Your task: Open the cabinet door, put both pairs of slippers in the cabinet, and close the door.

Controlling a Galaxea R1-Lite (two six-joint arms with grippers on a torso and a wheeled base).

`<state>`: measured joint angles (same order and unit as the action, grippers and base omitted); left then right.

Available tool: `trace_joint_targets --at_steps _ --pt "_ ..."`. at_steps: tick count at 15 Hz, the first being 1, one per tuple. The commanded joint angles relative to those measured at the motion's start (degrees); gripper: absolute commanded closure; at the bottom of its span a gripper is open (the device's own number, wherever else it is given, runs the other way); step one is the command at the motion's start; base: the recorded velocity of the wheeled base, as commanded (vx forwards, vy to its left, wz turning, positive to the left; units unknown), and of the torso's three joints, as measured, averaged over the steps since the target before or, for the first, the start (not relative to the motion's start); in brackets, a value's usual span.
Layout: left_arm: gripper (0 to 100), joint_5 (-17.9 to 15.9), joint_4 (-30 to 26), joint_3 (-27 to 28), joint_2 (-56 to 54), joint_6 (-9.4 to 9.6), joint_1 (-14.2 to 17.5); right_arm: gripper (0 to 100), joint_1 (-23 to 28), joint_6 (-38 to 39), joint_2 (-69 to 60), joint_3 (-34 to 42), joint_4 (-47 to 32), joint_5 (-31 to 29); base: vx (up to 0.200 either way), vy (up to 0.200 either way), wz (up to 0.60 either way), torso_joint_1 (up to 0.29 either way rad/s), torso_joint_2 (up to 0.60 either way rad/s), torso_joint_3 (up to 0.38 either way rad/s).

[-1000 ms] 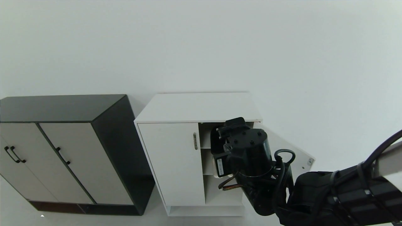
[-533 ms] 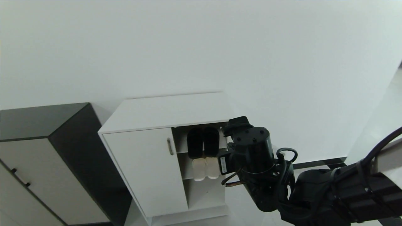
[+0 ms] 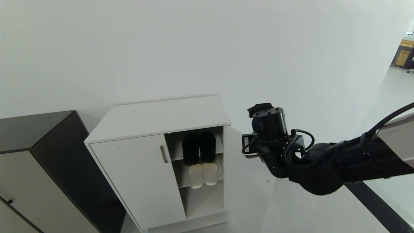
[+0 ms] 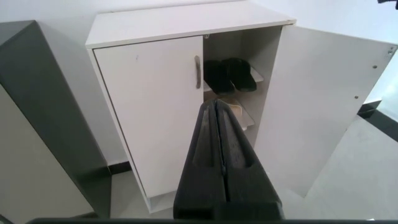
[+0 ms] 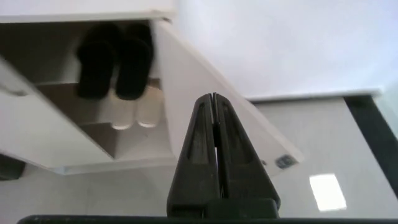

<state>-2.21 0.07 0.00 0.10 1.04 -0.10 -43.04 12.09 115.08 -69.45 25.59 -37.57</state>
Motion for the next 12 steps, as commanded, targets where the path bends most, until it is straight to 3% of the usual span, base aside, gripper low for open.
trace_joint_targets --at_steps 1,5,11,12 --pt "100 0.01 0.01 0.0 -0.01 -0.07 0.01 100 3.05 6.01 1.2 -8.77 -9.42 1.1 0.0 0.0 0.0 0.0 0.0 0.0" --pt "100 0.01 0.01 0.0 -0.01 0.02 0.01 100 6.31 7.33 3.4 -12.9 -12.67 1.98 0.0 0.0 0.0 0.0 0.0 0.0" --pt "100 0.01 0.01 0.0 -0.01 0.02 0.01 100 10.53 7.42 7.26 -14.57 -8.63 4.52 -0.2 0.0 0.0 0.002 0.0 -0.002" --pt "100 0.01 0.01 0.0 -0.01 0.02 0.01 100 10.79 7.42 7.7 -14.66 -8.27 4.52 0.0 0.0 0.0 0.0 0.0 0.0"
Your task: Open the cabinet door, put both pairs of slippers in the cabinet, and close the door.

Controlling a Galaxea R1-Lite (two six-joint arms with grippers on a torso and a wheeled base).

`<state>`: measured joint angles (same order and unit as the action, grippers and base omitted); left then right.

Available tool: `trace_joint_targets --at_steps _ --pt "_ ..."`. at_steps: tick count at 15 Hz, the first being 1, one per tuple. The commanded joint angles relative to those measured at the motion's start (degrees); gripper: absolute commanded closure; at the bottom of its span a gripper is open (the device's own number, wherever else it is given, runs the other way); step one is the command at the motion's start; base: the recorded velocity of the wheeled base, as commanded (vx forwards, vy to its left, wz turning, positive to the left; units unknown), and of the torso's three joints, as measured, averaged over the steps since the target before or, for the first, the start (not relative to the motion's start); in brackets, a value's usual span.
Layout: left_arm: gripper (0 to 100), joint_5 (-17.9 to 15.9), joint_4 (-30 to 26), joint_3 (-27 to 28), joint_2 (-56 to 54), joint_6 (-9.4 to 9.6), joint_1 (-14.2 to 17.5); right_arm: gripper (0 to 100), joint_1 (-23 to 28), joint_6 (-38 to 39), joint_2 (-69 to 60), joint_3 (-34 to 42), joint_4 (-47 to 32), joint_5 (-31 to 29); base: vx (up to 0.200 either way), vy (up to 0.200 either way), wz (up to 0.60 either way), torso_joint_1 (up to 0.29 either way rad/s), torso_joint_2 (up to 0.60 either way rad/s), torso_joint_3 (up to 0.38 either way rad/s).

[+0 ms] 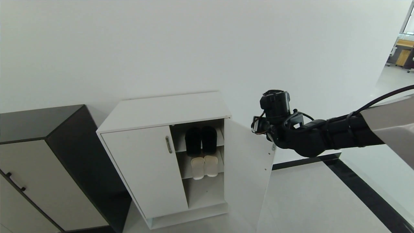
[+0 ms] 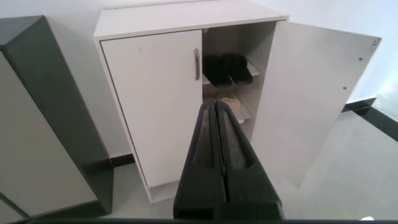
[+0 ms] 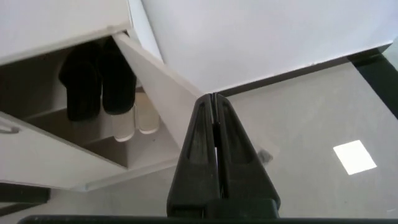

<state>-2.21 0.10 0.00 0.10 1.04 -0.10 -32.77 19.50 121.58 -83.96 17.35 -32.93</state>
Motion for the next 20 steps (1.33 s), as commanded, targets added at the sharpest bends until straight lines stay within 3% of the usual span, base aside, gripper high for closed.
trace_joint_targets --at_steps 1,6,20 --pt "100 0.01 -0.01 0.0 -0.01 0.02 0.01 100 1.48 -0.17 2.79 -0.86 1.64 0.58 0.0 0.0 0.0 0.0 0.0 0.0" --pt "100 0.01 -0.01 0.0 -0.01 0.02 0.01 100 4.99 -0.34 8.41 -4.99 2.6 3.04 0.0 0.0 0.0 0.0 0.0 0.0" --pt "100 0.01 -0.01 0.0 -0.01 0.02 0.01 100 7.02 -0.87 13.51 -7.71 2.25 3.13 0.0 0.0 0.0 0.0 0.0 0.0"
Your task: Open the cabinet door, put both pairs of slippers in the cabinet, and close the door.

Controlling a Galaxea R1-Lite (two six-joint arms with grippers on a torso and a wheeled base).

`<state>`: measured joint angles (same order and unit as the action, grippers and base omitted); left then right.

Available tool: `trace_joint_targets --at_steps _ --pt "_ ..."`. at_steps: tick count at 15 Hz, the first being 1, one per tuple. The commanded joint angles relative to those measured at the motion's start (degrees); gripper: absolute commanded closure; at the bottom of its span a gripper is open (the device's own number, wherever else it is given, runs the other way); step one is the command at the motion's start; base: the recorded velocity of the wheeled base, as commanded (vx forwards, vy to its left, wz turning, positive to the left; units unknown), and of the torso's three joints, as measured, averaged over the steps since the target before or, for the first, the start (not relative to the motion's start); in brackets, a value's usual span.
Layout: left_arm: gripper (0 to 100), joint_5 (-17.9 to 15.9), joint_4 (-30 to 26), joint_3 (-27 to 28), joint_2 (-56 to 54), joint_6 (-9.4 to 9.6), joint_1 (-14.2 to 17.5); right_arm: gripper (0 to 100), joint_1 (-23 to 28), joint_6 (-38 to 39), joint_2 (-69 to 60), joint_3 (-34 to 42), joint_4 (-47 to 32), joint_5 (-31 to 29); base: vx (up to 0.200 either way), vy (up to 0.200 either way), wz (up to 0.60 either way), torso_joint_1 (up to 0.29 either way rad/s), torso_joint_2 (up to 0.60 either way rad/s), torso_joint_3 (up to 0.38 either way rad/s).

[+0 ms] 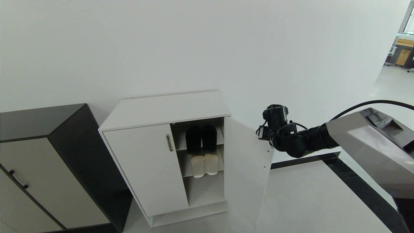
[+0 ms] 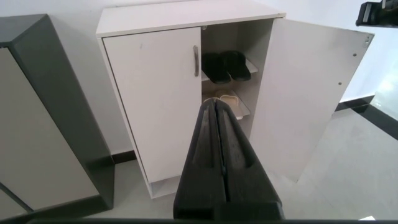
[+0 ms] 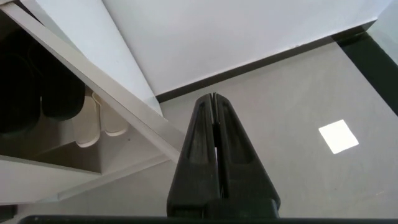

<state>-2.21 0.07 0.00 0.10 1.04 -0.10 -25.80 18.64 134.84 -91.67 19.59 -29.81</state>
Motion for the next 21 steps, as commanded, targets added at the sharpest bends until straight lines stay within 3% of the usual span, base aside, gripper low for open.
trace_joint_targets --at_steps 1,12,21 --pt "100 0.01 0.01 0.0 -0.01 0.02 0.01 100 0.04 -0.01 0.25 0.0 0.01 0.01 0.0 0.0 0.0 0.0 0.0 0.0" --pt "100 0.01 0.01 0.0 -0.01 0.02 0.01 100 -1.54 0.08 -0.54 0.97 -3.15 -0.16 0.0 0.0 0.0 0.0 0.0 0.0" --pt "100 0.01 0.01 0.0 -0.01 0.02 0.01 100 -14.28 1.75 -8.45 12.31 -1.4 -0.08 0.0 0.0 0.0 0.0 0.0 0.0"
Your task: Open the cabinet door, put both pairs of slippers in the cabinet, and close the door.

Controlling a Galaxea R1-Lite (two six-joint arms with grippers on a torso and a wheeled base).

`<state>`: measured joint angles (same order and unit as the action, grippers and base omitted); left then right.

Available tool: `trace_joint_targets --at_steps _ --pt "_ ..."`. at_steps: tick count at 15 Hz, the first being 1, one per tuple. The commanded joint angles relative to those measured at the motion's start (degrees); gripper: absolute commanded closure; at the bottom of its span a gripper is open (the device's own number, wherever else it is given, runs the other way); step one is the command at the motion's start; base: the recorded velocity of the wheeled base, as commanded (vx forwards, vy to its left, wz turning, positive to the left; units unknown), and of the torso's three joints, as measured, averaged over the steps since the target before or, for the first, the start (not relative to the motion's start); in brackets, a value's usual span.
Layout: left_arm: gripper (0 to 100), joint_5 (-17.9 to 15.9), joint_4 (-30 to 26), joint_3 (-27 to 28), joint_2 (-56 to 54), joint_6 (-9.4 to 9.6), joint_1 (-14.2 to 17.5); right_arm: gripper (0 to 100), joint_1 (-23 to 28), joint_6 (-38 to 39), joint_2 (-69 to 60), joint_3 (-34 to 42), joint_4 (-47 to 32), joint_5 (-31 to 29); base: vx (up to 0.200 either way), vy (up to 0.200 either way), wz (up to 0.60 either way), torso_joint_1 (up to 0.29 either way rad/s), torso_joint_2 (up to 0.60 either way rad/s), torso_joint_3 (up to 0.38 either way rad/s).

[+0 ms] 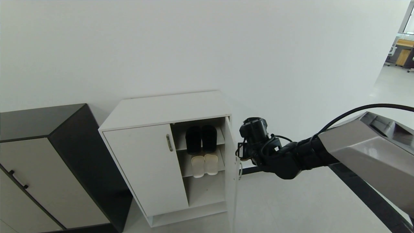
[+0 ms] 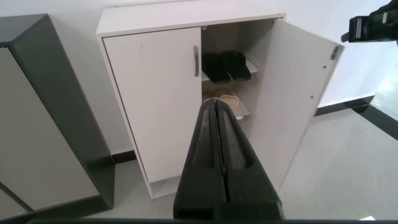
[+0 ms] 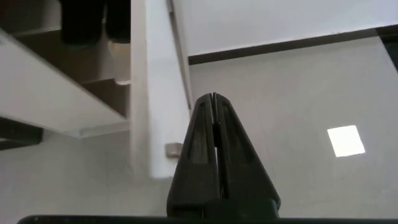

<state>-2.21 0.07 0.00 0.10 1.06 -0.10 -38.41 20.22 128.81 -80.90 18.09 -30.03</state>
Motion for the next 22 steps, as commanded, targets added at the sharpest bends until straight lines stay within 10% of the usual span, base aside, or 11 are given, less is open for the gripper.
trace_joint_targets --at_steps 1,6,22 --pt "100 0.01 0.01 0.0 -0.01 -0.01 0.01 100 -2.46 0.17 -2.86 2.67 1.16 0.23 0.0 0.0 0.0 0.0 0.0 0.0" --pt "100 0.01 0.01 0.0 -0.01 -0.01 0.01 100 -3.07 -6.25 -4.26 11.64 13.11 4.1 0.0 0.0 0.0 0.0 0.0 0.0" --pt "100 0.01 0.01 0.0 -0.01 -0.01 0.01 100 -4.48 -8.1 -3.12 12.96 14.17 4.36 0.0 0.0 0.15 0.0 0.0 0.001"
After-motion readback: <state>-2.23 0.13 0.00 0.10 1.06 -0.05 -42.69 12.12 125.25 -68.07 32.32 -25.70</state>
